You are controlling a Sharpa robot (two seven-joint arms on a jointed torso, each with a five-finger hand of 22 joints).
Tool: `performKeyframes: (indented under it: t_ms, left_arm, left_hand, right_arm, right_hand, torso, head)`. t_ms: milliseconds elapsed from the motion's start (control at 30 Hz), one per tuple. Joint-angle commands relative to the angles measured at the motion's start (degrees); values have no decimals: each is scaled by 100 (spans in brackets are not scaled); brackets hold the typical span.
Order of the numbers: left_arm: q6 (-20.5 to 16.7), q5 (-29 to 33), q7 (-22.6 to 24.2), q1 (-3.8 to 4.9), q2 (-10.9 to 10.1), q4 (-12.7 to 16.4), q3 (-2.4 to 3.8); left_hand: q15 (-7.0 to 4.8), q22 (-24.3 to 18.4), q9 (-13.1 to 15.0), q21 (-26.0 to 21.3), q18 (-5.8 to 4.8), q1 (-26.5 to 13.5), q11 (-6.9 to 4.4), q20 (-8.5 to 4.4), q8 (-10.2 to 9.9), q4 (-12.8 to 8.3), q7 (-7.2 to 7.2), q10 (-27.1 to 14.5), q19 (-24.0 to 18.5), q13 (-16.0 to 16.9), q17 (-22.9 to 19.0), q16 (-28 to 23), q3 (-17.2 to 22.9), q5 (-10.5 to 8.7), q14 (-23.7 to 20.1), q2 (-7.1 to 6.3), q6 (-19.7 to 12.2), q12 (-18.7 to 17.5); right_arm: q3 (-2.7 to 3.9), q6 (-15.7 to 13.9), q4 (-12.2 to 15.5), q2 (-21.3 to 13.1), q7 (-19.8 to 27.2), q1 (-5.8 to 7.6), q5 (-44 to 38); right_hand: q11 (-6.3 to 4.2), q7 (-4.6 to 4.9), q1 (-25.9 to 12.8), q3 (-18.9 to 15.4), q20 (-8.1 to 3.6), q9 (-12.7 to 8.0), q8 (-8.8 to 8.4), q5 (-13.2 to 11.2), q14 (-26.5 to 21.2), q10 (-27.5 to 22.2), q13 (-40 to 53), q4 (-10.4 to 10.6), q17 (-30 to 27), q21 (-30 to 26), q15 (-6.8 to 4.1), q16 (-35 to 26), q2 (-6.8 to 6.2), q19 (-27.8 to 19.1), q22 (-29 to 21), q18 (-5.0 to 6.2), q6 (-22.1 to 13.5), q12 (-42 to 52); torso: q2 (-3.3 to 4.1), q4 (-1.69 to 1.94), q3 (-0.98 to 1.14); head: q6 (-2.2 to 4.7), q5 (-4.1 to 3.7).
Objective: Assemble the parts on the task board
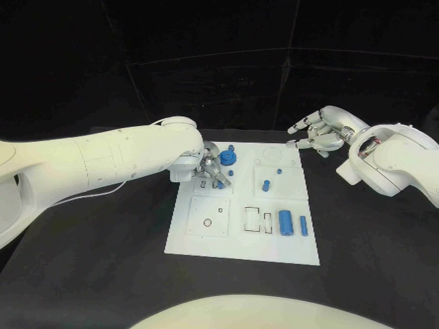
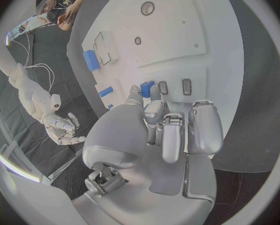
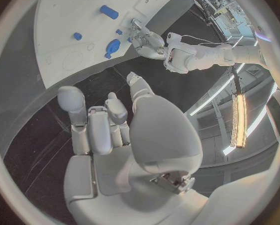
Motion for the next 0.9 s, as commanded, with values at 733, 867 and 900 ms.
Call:
performKeyframes:
  t_ms: [733,867,900]
  left_arm:
    - [-903,984,134,30,-579,616,8]
    - [-1120,675,139,20,-674,719,5]
    - [-1167,596,137,15,-692,734,4]
  left_hand:
    - [-52,-107,8,-74,-40,81,-42,-36,-114,-593,-38,55,-77,90,1509,18,1910,-6,604,-54,-57,92]
    - [-43,-98,70,-91,-38,-312,-46,-36,-61,-658,-38,65,-71,59,1509,18,2782,-7,604,-395,-53,91]
    - [-47,-101,75,-94,-39,-332,-47,-31,-58,-669,-38,66,-72,58,1509,18,2834,-6,604,-428,-56,92]
  right_arm:
    - [2,90,-68,22,-22,12,13]
    - [2,93,-76,23,-23,12,36]
    - [2,93,-77,22,-22,12,44]
  right_hand:
    - [-15,-1,77,6,-22,-2,38,30,181,-25,-13,41,-1,-42,-57,-18,6,-2,-19,63,-36,1]
    - [-15,-1,77,6,-22,-2,38,30,181,-25,-13,41,-1,-42,-57,-18,6,-2,-19,63,-36,1]
    - [-15,-1,77,6,-22,-2,38,30,181,-25,-13,41,-1,-42,-57,-18,6,-2,-19,63,-36,1]
  torso:
    - [7,20,0]
    - [1,32,4]
    - [-1,28,4]
  head:
    - [-43,13]
    - [-47,6]
    - [-49,7]
